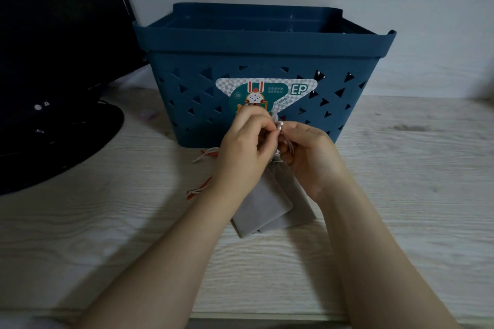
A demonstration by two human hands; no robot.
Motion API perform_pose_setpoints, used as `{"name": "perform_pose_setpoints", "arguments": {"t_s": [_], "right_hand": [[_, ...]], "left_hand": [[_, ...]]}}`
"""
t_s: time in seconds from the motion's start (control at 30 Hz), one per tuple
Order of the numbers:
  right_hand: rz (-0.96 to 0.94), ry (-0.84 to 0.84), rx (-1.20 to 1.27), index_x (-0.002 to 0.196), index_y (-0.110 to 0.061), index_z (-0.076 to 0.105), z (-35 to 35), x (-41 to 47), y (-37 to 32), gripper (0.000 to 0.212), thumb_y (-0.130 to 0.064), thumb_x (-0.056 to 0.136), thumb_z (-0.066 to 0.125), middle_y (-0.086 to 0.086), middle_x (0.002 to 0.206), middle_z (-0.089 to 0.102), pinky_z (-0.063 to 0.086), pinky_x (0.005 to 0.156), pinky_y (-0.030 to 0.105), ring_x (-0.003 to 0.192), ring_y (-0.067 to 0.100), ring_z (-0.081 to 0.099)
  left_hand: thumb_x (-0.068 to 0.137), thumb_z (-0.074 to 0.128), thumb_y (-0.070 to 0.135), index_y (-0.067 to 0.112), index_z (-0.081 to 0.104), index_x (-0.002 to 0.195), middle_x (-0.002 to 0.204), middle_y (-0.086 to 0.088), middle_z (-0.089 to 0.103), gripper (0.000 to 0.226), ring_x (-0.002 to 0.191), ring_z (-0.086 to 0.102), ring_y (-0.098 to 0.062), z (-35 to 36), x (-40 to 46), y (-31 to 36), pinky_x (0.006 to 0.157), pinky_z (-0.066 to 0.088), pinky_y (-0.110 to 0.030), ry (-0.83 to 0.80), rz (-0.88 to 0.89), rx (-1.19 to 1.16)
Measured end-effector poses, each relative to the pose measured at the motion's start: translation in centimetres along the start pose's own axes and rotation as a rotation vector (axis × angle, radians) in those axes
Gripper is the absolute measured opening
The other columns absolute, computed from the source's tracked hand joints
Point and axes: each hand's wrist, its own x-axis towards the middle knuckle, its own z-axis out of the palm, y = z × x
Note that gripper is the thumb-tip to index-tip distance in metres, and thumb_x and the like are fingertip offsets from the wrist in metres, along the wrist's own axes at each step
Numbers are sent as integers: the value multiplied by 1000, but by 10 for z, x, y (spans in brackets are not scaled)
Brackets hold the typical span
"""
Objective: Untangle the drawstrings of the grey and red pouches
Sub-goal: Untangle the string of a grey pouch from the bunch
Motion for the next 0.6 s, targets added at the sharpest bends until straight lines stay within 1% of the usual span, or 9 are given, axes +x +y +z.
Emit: {"name": "perform_pose_setpoints", "arguments": {"t_s": [0.1, 0.2, 0.23, 0.3, 0.37, 0.43, 0.47, 0.53, 0.6], "right_hand": [[21, -24, 15, 74, -2, 56, 3, -2, -1, 21, 1, 88, 41, 3, 57, 51, 39, 47, 18, 50, 9, 47], [33, -15, -24, 66, -8, 53, 3, -2, -2, 24, 0, 87, 43, -1, 53, 46, 32, 45, 17, 47, 8, 40], [33, -3, -43, 67, -10, 53, 3, -2, -2, 23, 0, 87, 45, -1, 55, 45, 28, 44, 17, 48, 8, 37], [23, 2, -63, 71, -12, 54, 0, -1, -1, 18, -1, 85, 52, 0, 56, 44, 25, 42, 17, 47, 9, 33], [1, -40, -56, 69, -12, 55, -3, 0, -1, 12, -4, 78, 58, -1, 53, 44, 24, 42, 17, 45, 8, 32], [-47, -85, -62, 67, -11, 55, -6, -1, -4, 7, -6, 72, 58, -2, 50, 44, 24, 43, 17, 44, 7, 32], [-77, -95, -79, 67, -9, 55, -7, -2, -5, 6, -5, 70, 58, -3, 48, 44, 24, 43, 16, 43, 6, 32], [-136, -86, -157, 68, -6, 55, -7, -3, -8, 10, 1, 71, 60, -5, 46, 47, 29, 42, 13, 40, 4, 36], [-183, -66, -268, 69, -5, 58, -6, -4, -9, 17, 9, 76, 63, -3, 48, 48, 34, 44, 13, 44, 7, 41]], "left_hand": [[80, 50, 12, -2, 57, 78, 93, -15, 54, 15, 87, 50, -10, 2, -2, 0, 73, 46, -19, -38, -31, 18], [75, 46, 16, 3, 51, 70, 86, -11, 50, 15, 79, 46, -7, 1, -2, 1, 71, 37, -8, -45, -100, -17], [74, 44, 19, 5, 49, 68, 82, -10, 48, 16, 76, 45, -8, 0, -2, 0, 69, 35, -9, -51, -149, -49], [70, 40, 26, 5, 48, 63, 74, -7, 46, 23, 70, 43, -10, -1, 0, -1, 68, 35, -18, -55, -322, -174], [64, 44, 28, 17, 48, 56, 65, 0, 43, 14, 64, 44, -11, -4, 3, 3, 65, 37, -28, -20, -610, -450], [65, 42, 20, 18, 42, 55, 60, -1, 42, 10, 56, 46, -12, -6, 8, 11, 59, 41, -26, -16, -894, -718], [70, 38, 17, 15, 39, 58, 61, -3, 42, 12, 55, 47, -13, -7, 9, 15, 58, 43, -25, -40, -978, -814], [82, 28, 10, 12, 34, 60, 63, -6, 42, 22, 59, 46, -16, -8, 10, 18, 61, 44, -29, -91, -1030, -933], [84, 22, 7, 12, 33, 60, 62, -6, 41, 27, 60, 45, -17, -9, 10, 18, 63, 44, -32, -97, -1024, -985]]}}
